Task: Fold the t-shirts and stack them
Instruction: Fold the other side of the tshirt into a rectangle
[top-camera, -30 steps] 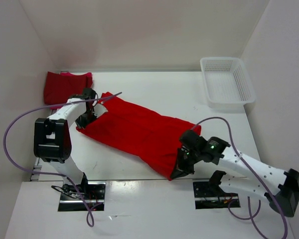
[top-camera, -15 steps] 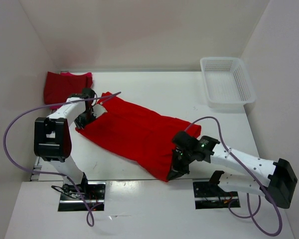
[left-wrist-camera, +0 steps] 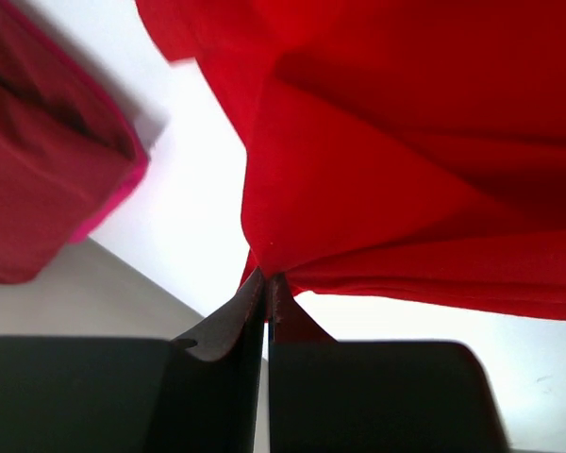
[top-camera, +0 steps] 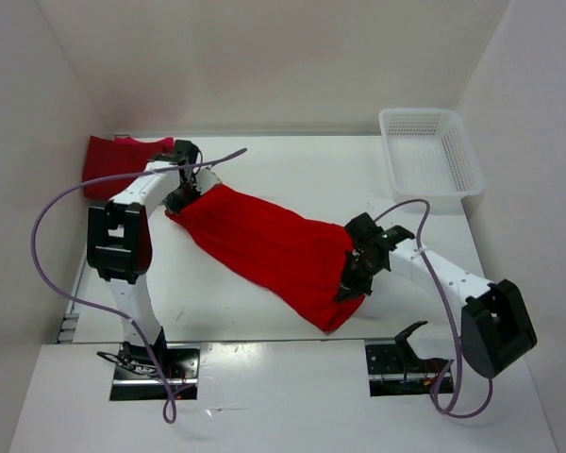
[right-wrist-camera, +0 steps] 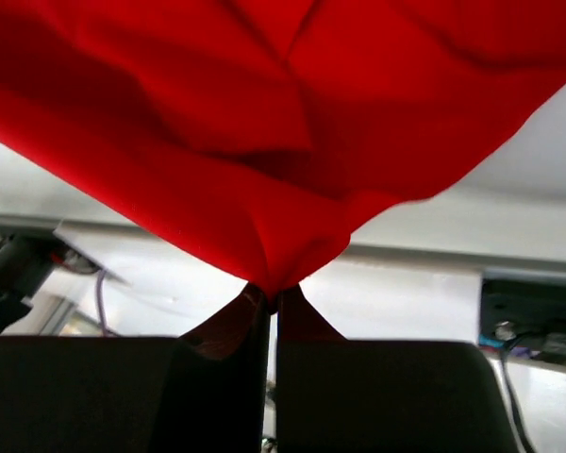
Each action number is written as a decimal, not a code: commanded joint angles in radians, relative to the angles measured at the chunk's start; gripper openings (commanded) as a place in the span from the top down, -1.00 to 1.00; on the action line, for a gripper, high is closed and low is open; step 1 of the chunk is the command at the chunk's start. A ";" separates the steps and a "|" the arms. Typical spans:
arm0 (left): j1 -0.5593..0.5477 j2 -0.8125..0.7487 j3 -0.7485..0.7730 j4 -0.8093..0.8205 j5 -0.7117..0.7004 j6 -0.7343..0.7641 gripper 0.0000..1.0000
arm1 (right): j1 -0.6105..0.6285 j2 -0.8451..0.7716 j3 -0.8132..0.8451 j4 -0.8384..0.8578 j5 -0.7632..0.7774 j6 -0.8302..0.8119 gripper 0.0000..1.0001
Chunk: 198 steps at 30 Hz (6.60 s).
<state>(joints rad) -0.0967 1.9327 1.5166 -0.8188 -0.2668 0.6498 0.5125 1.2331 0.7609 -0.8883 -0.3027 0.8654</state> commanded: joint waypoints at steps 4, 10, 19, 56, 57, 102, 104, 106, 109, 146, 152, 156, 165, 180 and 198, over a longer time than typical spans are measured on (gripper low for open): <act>-0.021 0.074 0.120 0.023 -0.009 -0.042 0.91 | -0.023 0.082 0.078 0.015 0.095 -0.091 1.00; -0.041 0.123 0.177 0.023 -0.009 -0.052 0.91 | -0.147 0.039 0.092 -0.009 0.126 -0.141 1.00; -0.060 0.178 0.220 0.032 -0.038 -0.061 0.82 | -0.221 0.166 0.141 0.020 0.142 -0.198 1.00; 0.170 0.110 0.108 0.076 0.250 -0.228 -0.98 | -0.261 -0.058 0.108 -0.070 0.257 -0.023 -0.87; 0.181 0.111 0.108 0.087 0.259 -0.237 -0.98 | -0.250 -0.096 0.089 -0.070 0.248 -0.005 -0.84; 0.190 -0.076 -0.246 0.064 0.340 -0.245 0.98 | -0.440 0.456 0.250 0.181 0.341 -0.201 0.62; 0.190 -0.113 -0.269 0.041 0.331 -0.236 0.70 | -0.440 0.456 0.273 0.157 0.375 -0.219 0.47; 0.190 -0.150 -0.283 0.017 0.322 -0.236 -0.22 | -0.451 0.413 0.305 0.146 0.384 -0.232 0.07; 0.190 -0.202 -0.280 0.006 0.282 -0.245 -0.56 | -0.451 0.376 0.333 0.095 0.395 -0.243 -0.12; -0.773 0.120 0.197 0.540 0.414 0.034 -0.75 | -0.572 0.298 0.051 0.321 0.264 -0.049 -0.46; -0.773 0.244 0.319 0.494 0.477 0.082 -0.50 | -0.594 0.319 0.051 0.330 0.264 -0.080 -0.46; -0.773 0.267 0.329 0.449 0.508 0.108 -0.39 | -0.605 0.319 0.051 0.330 0.264 -0.089 -0.46; -0.773 0.298 0.340 0.394 0.601 0.129 -0.41 | -0.623 0.328 0.051 0.330 0.246 -0.098 -0.46; -0.773 0.362 0.427 0.422 0.537 0.129 -0.14 | -0.623 0.328 0.051 0.330 0.237 -0.117 -0.46; -0.773 0.422 0.461 0.400 0.497 0.094 0.23 | -0.632 0.318 0.060 0.330 0.228 -0.117 -0.46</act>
<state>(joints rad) -0.8665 2.3432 1.9301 -0.4267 0.2253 0.7517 -0.1104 1.5398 0.8188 -0.5930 -0.0952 0.7639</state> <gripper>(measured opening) 0.410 0.730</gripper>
